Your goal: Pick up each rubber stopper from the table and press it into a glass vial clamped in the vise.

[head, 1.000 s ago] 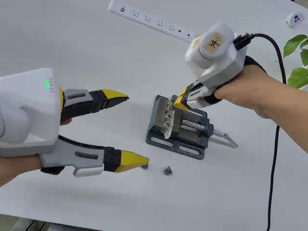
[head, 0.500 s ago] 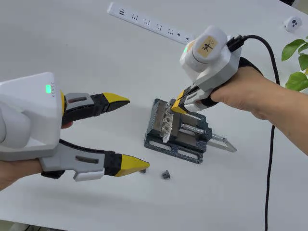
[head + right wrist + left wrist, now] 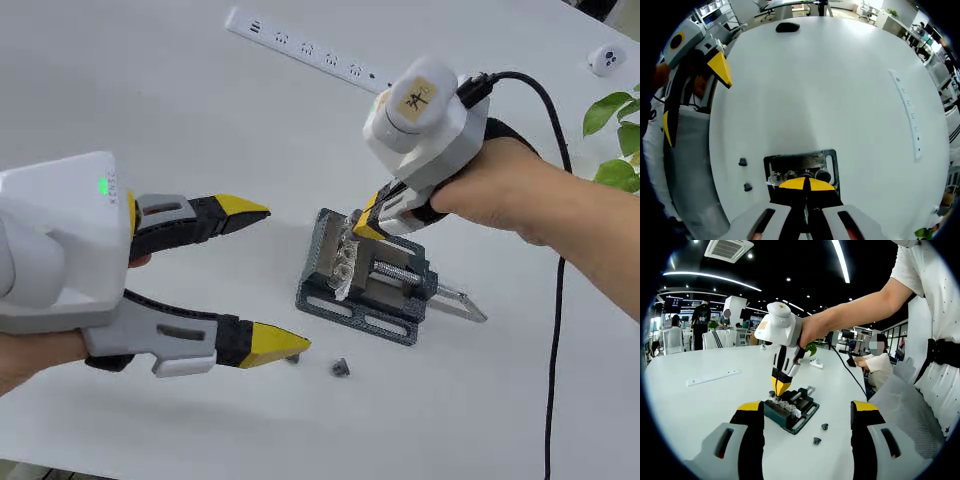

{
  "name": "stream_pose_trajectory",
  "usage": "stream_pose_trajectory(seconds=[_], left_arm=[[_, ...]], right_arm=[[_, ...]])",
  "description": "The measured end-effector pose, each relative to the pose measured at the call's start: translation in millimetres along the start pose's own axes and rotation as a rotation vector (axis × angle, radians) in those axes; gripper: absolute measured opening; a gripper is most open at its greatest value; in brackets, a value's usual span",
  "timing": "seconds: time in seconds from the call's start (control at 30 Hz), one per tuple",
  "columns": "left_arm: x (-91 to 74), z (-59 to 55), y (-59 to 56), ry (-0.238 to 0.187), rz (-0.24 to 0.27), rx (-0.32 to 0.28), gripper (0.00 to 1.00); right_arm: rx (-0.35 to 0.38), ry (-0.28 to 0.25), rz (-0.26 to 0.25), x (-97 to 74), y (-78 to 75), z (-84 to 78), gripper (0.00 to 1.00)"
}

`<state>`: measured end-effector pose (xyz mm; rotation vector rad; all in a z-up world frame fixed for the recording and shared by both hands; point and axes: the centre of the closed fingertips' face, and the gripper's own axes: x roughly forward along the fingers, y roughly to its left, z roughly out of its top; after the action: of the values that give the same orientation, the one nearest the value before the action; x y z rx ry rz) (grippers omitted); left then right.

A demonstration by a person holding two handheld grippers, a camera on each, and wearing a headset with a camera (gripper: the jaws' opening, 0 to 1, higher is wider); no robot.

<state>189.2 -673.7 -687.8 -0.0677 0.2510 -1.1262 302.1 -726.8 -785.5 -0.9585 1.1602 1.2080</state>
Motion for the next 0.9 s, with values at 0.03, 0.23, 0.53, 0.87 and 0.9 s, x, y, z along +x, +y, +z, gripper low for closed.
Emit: stream_pose_trajectory(seconds=[0.03, 0.23, 0.53, 0.87, 0.9], left_arm=[[0.1, 0.1, 0.1, 0.0, 0.0, 0.0, 0.69], [2.5, 1.1, -0.8, -0.001, -0.003, 0.0, 0.69], [5.5, 1.5, -1.1, -0.005, -0.009, -0.001, 0.69], [1.3, 0.5, 2.5, -0.003, 0.005, -0.005, 0.69], [1.0, 0.4, 3.0, -0.002, 0.006, -0.003, 0.69]], right_arm=[[-0.004, 0.003, 0.001, 0.0, 0.4, -0.3, 0.0], [0.013, 0.018, 0.014, 0.1, -0.5, -0.5, 0.0], [0.018, 0.019, 0.016, -1.1, 2.6, -0.3, 0.0], [0.037, 0.036, 0.024, -1.4, 3.0, -0.9, 0.0], [0.041, 0.029, 0.019, -1.2, 3.2, -1.4, 0.0]])
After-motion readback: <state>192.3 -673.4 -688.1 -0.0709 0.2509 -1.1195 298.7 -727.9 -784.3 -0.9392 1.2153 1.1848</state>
